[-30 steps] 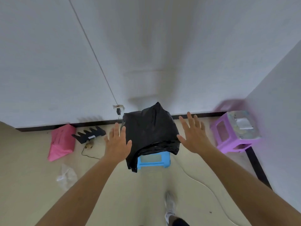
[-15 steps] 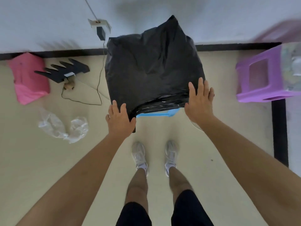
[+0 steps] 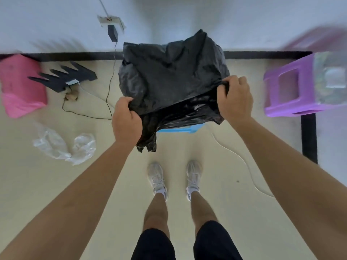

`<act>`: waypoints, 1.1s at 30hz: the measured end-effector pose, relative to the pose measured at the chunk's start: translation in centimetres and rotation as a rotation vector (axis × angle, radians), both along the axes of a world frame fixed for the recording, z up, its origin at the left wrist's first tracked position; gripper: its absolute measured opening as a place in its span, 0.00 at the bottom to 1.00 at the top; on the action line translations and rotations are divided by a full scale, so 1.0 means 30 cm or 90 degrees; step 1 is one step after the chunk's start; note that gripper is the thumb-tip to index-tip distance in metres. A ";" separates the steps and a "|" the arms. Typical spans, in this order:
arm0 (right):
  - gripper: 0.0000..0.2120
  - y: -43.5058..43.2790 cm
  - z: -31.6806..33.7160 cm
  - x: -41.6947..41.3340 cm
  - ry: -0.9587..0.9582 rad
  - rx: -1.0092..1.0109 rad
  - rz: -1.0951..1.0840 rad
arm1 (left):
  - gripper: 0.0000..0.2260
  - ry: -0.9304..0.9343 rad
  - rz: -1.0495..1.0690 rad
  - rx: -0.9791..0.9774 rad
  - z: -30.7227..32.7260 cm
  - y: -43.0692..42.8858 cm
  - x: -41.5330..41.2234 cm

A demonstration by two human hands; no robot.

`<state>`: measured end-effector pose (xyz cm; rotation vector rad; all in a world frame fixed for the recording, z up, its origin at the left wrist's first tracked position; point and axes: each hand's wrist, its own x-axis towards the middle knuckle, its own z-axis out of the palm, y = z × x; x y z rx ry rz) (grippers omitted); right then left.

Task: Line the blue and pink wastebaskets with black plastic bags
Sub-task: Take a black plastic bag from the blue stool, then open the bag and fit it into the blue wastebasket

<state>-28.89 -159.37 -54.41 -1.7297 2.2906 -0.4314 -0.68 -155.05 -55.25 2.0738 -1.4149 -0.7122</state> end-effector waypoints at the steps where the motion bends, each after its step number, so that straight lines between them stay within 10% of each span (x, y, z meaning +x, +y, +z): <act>1: 0.13 -0.006 0.082 0.001 -0.003 -0.004 -0.002 | 0.17 -0.003 -0.001 -0.007 0.083 -0.022 0.009; 12: 0.15 0.185 0.888 -0.206 0.145 -0.036 -0.059 | 0.12 -0.125 -0.262 -0.155 0.841 -0.083 -0.060; 17: 0.14 0.550 1.009 -0.345 0.171 0.004 -0.270 | 0.30 -0.156 -0.545 -0.216 0.945 -0.027 -0.288; 24: 0.14 1.239 1.159 -0.485 0.145 0.076 -0.557 | 0.10 -0.215 -0.887 -0.329 1.095 0.138 -0.733; 33: 0.17 2.024 1.178 -0.286 0.125 0.072 -0.851 | 0.19 -0.075 -1.239 -0.390 1.215 0.773 -1.071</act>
